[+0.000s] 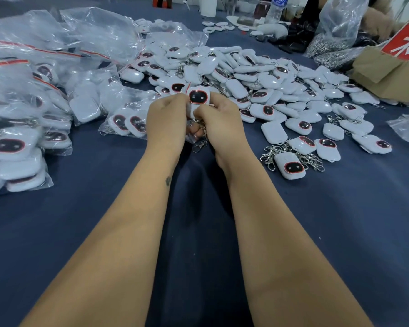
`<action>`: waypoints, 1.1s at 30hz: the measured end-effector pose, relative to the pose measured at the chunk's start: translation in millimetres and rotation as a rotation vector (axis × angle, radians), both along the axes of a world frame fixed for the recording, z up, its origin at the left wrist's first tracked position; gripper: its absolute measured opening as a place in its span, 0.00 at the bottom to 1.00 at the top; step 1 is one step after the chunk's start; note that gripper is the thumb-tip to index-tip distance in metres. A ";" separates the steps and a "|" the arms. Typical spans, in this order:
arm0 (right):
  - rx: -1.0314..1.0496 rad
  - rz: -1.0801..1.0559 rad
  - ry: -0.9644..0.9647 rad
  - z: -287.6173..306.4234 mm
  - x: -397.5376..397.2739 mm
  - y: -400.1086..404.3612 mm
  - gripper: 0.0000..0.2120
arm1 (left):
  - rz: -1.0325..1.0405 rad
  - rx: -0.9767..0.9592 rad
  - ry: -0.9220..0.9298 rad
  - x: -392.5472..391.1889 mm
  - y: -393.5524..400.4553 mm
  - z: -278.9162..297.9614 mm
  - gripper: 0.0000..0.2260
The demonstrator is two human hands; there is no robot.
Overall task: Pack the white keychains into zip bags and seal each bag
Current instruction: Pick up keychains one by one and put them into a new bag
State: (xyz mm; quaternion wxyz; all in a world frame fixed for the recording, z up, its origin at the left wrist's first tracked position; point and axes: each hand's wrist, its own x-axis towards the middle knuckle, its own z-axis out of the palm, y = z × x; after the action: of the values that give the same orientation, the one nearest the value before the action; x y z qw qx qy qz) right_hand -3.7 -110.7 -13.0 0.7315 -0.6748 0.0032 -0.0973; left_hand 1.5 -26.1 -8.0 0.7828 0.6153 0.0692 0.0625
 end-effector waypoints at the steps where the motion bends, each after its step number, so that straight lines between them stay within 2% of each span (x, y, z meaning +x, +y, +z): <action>1: -0.020 -0.007 -0.003 -0.4 0.4 0.0 0.12 | 0.003 0.004 0.001 0.1 -0.1 -0.2 0.13; 5: -0.046 -0.007 0.022 -0.9 1.5 1.1 0.09 | -0.033 -0.046 -0.014 -0.2 0.7 -1.4 0.17; 9: 0.022 0.011 0.060 0.2 2.5 1.7 0.08 | -0.062 -0.016 -0.056 -1.1 1.8 -2.3 0.14; 13: 0.057 0.016 0.042 -1.0 2.0 0.8 0.12 | -0.072 -0.023 -0.053 -2.4 2.9 -0.9 0.14; 17: 0.061 0.022 0.029 -1.7 1.7 1.9 0.09 | -0.084 -0.086 -0.036 -6.9 2.8 3.6 0.08; 28: 0.061 0.012 0.043 -2.9 2.5 3.3 0.08 | -0.069 -0.098 -0.031 -9.7 2.1 7.5 0.11; 33: 0.091 -0.012 0.067 -2.6 3.3 4.3 0.07 | -0.084 -0.074 -0.048 -9.7 1.8 6.3 0.10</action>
State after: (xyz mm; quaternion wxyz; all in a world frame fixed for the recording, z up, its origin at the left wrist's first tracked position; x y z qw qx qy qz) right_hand -0.4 -106.4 -15.6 0.7605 -0.6435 0.0364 -0.0789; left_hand -8.2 -24.3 -1.7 0.8084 0.5866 0.0270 0.0417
